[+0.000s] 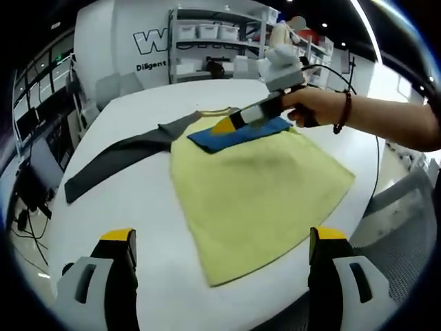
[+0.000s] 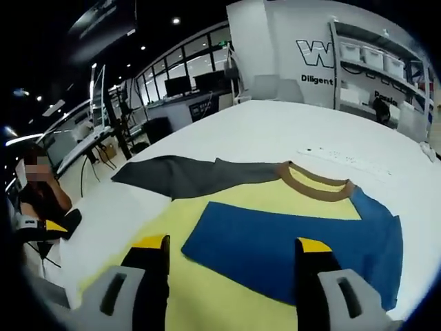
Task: Fold the garment on the visible template until the final outline fits inside the template.
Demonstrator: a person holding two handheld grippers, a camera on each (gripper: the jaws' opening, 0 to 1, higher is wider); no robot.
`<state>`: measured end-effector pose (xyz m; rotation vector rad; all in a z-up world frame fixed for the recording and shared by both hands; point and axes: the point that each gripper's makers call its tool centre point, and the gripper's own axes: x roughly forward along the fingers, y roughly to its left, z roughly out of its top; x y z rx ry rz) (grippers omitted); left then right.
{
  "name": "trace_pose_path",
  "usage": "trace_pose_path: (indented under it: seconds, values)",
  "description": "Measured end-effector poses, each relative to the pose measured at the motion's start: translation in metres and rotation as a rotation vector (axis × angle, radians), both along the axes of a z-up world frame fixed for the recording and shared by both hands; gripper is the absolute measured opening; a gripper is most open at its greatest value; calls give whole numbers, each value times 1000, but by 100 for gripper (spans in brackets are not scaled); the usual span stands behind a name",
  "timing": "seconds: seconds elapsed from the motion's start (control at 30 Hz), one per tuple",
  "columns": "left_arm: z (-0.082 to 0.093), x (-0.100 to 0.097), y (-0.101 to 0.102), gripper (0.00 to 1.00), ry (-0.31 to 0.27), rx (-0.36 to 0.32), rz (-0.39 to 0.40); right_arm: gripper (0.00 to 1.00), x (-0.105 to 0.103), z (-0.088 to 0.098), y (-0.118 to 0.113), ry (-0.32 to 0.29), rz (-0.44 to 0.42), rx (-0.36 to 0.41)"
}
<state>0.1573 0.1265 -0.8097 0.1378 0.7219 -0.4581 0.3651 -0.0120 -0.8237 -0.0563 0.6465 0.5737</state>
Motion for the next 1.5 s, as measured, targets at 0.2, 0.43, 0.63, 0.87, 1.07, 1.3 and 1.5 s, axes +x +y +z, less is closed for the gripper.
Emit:
trace_pose_path:
  seconds: [0.2,0.43,0.63,0.87,1.07,1.3,1.5]
  values:
    - [1,-1,-6,99,5,-31,-15,74,10,3,-44,-49,-110,-31]
    - [1,-1,-5,99,8,-30,-13,75,11,0,-84,-35,-216,-28]
    - [0,-2,-6,99,9,-23,-22,72,8,-8,-114,4,-300,5]
    - [3,0,-6,99,-5,-27,-19,70,4,-13,-143,17,-345,-9]
    - [3,0,-7,99,-6,-27,-18,54,-3,-19,-165,26,-386,-27]
    - [1,0,-7,99,2,-26,-19,45,-11,-32,-185,59,-440,-16]
    - [1,0,-7,99,1,-29,-15,28,-15,-35,-191,63,-451,-22]
